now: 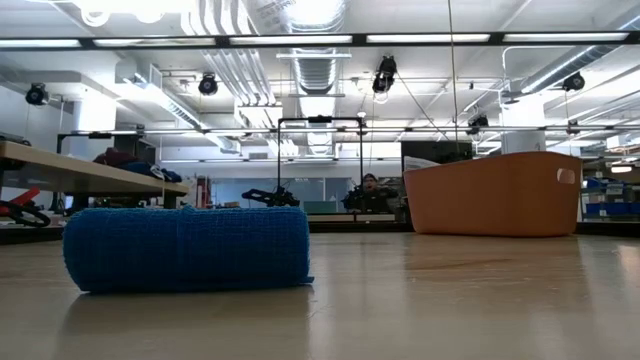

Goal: Roll bandage
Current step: Open the transparent zip bag

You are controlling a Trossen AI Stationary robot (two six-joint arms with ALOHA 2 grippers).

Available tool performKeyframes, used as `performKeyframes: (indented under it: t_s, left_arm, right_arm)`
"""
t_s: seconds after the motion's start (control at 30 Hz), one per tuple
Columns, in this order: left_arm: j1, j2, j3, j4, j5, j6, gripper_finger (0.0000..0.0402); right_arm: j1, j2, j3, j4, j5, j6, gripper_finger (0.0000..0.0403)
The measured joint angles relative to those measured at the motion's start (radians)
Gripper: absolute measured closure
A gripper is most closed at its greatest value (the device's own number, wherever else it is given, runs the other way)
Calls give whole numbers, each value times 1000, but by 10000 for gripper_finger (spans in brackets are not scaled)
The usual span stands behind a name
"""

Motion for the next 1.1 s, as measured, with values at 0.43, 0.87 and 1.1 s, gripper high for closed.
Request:
performKeyframes:
  t_s: [0.43, 0.87, 1.1]
  left_arm:
    - [0, -28, 2, -23, 0, 27, 373]
    - [0, -49, -1, -101, 0, 27, 380]
    - [0, -63, 0, -129, 0, 20, 391]
  right_arm:
    - [0, -36, 0, -12, -5, -12, 402]
    - [0, -107, 2, -47, 4, -30, 402]
    - [0, -138, 1, -79, 4, -25, 402]
